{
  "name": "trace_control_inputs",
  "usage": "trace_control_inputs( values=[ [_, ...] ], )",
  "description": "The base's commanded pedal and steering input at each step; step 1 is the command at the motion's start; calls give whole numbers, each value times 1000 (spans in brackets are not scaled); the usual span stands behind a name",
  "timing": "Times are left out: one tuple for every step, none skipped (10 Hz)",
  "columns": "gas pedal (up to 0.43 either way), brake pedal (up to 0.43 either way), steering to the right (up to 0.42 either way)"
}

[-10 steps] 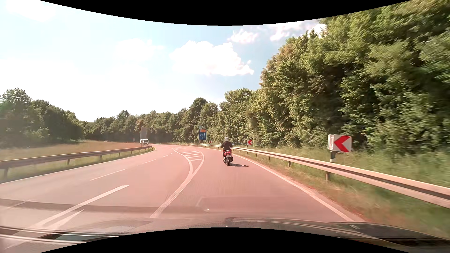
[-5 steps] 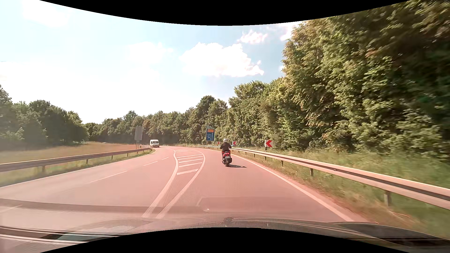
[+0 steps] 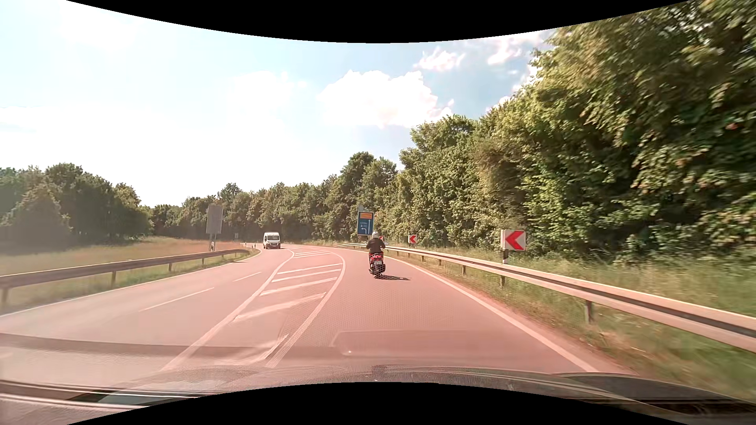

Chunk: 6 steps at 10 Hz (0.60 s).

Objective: Follow the waypoints while adhering to traffic rules and regulations

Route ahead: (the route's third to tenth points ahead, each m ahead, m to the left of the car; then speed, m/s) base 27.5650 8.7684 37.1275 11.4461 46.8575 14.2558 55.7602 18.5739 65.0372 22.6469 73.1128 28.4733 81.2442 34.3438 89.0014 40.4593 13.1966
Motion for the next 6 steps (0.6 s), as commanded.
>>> trace_control_inputs(
  values=[
    [220, 6, -35],
    [220, 12, -35],
    [220, 12, -35],
    [220, 6, -36],
    [220, 12, -36],
    [220, 6, -36]
  ],
)
